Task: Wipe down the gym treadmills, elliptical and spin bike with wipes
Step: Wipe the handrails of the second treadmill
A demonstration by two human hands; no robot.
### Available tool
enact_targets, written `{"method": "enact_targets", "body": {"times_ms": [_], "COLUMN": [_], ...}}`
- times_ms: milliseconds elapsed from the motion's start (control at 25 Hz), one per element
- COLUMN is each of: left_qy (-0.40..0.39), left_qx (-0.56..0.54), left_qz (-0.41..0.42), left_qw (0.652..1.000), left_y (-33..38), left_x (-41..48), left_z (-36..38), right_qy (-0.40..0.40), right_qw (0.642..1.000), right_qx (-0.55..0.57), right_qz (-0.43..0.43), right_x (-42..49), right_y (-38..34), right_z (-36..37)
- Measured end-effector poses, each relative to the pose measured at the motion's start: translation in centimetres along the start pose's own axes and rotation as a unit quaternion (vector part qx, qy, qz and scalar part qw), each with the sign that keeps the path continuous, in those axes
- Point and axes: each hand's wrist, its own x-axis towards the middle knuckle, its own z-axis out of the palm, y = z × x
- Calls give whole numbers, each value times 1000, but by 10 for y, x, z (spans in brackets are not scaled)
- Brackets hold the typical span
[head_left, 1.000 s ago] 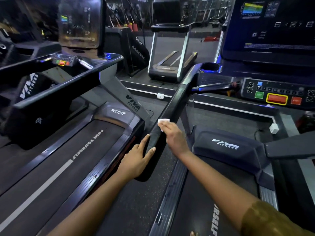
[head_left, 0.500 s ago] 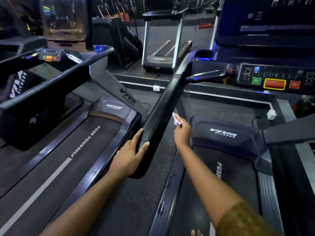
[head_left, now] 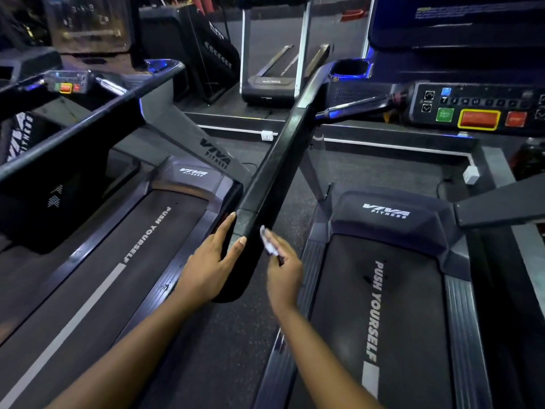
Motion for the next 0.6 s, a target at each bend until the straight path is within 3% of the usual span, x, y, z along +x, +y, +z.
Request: {"method": "enact_targets", "body": {"times_ms": [160, 280, 440, 600], "left_qy": [-1, 3, 6, 13], "left_qx": [0, 3, 2, -6], "left_qz": [0, 3, -2, -2], "left_qw": [1000, 1000, 1000, 1000], "left_y": [1, 3, 2, 2], "left_x": [-2, -2, -1, -3], "left_z": [0, 0, 0, 1], "right_qy": [70, 38, 38, 31], "right_qw": [989, 989, 990, 987], "right_qx": [-19, -94, -113, -84], "right_qz": [127, 109, 78, 134], "right_x": [97, 129, 97, 42], "right_y": [18, 31, 35, 33], "right_z": [5, 13, 17, 16]}}
